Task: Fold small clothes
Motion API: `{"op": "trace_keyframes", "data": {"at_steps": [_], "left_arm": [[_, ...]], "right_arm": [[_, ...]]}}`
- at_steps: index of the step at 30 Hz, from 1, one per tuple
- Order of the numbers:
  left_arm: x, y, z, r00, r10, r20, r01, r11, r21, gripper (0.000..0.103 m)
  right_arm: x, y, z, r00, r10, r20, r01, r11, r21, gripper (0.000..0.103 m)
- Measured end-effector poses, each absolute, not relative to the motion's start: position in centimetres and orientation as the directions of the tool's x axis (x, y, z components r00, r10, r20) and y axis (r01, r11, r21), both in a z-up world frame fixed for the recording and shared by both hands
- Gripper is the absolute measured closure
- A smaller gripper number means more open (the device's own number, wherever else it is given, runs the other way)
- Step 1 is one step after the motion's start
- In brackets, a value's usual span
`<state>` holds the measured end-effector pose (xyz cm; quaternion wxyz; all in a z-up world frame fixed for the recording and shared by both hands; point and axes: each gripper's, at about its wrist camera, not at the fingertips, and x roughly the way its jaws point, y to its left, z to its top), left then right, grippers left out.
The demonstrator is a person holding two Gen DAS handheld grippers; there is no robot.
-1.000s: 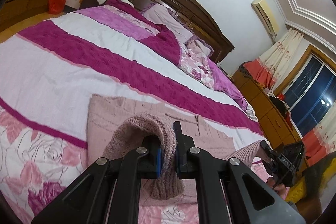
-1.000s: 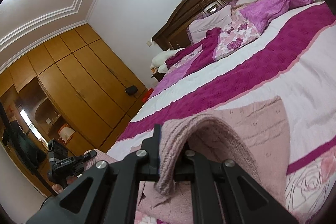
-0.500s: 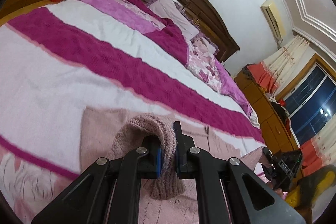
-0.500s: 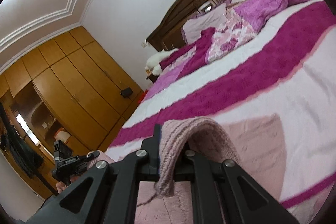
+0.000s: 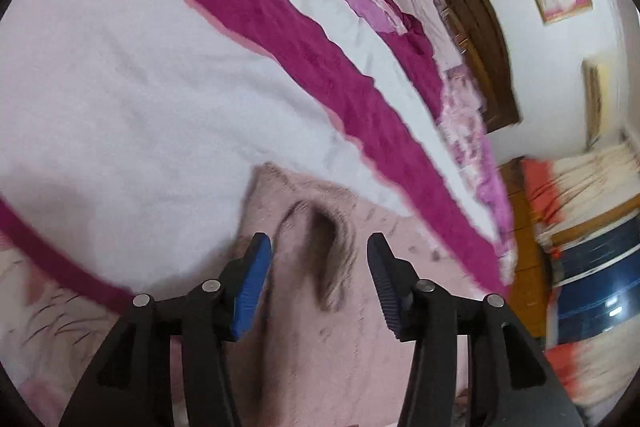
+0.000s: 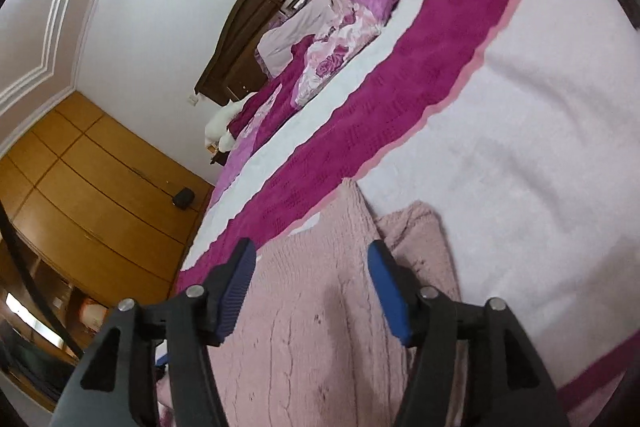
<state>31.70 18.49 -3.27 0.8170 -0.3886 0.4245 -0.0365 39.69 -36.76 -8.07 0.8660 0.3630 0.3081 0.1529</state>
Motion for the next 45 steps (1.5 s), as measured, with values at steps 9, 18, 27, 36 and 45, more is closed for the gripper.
{"op": "trace_keyframes", "data": {"at_steps": [9, 18, 27, 36, 45], "left_arm": [[31.7, 15.0, -2.9, 0.523, -0.481, -0.704, -0.144, 0.764, -0.629, 0.083], [34.1, 19.1, -1.9, 0.732, -0.492, -0.471, -0.140, 0.568, -0.811, 0.082], [30.1, 20.1, -1.5, 0.731, -0.437, -0.525, -0.196, 0.602, -0.774, 0.075], [37.2, 12.9, -3.5, 0.493, -0.543, -0.680, -0.171, 0.705, -0.688, 0.075], [35.6, 16.5, -1.4, 0.669, -0.492, -0.558, -0.159, 0.638, -0.754, 0.071]], "right_arm": [[38.0, -32.7, -6.7, 0.700, 0.489, -0.521, -0.107, 0.792, 0.601, 0.041], [38.0, -32.0, -6.8, 0.678, 0.513, -0.527, -0.132, 0.790, 0.599, 0.041], [36.6, -33.9, -6.3, 0.700, 0.516, -0.493, -0.104, 0.758, 0.644, 0.041], [36.5, -33.8, -5.8, 0.700, 0.515, -0.494, -0.117, 0.766, 0.632, 0.041], [37.5, -34.3, -7.0, 0.678, 0.505, -0.534, -0.083, 0.775, 0.626, 0.041]]}}
